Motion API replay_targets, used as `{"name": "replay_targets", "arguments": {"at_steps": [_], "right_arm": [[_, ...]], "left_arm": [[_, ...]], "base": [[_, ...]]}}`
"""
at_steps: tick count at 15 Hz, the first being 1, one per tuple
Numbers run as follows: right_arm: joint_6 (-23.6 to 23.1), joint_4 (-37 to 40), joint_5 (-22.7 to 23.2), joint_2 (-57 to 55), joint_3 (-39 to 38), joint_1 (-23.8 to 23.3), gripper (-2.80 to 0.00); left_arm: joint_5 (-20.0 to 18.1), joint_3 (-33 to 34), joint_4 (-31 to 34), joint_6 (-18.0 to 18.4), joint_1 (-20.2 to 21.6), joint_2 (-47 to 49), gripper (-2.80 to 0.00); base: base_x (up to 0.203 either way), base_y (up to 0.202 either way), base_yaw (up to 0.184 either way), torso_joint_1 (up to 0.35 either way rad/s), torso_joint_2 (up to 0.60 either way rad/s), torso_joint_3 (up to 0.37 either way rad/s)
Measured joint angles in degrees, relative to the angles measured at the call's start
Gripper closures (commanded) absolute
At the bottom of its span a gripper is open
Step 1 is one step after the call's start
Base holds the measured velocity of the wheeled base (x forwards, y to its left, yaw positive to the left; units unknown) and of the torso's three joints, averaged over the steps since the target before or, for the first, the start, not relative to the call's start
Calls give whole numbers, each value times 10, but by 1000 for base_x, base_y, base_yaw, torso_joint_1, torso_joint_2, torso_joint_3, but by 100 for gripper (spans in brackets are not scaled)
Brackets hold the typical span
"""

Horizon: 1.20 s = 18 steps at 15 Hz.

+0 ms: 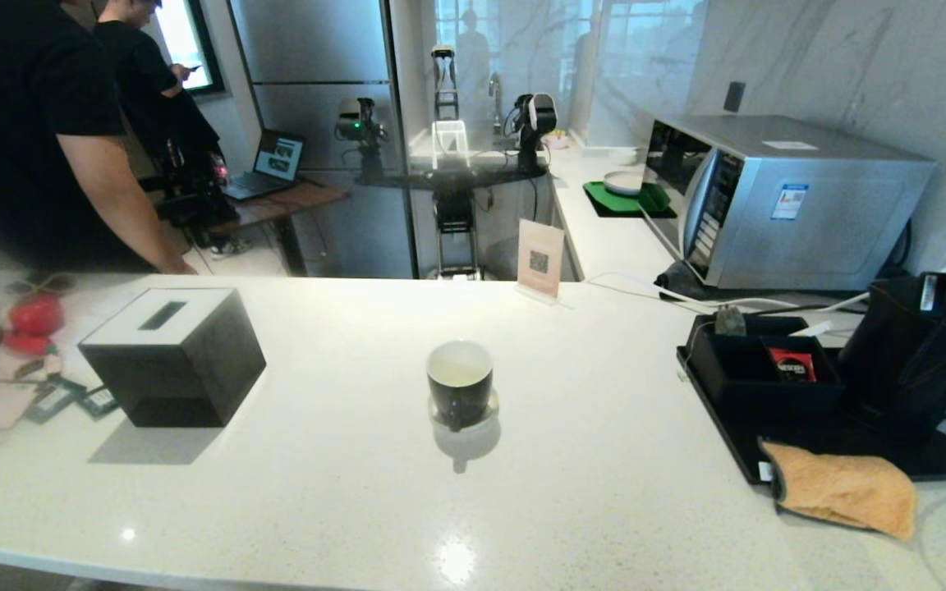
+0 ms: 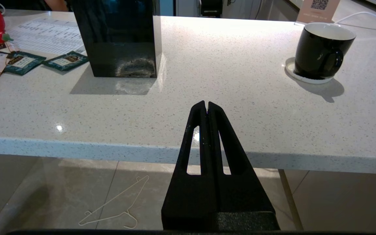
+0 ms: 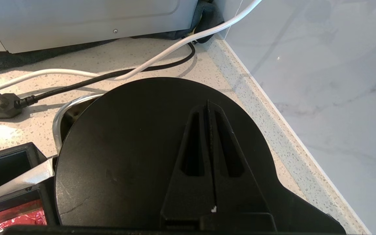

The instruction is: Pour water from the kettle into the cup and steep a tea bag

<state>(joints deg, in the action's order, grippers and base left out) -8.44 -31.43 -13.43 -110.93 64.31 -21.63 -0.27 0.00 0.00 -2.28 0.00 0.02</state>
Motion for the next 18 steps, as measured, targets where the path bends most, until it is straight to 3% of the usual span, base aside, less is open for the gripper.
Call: {"name": "replay_targets", "arguments": {"at_steps": [18], "right_arm": [[0,3,14,68,-7,1,0]], "left_arm": [[0,0,0,0,0,0,0]], "base": [[0,0,0,0,0,0]]}}
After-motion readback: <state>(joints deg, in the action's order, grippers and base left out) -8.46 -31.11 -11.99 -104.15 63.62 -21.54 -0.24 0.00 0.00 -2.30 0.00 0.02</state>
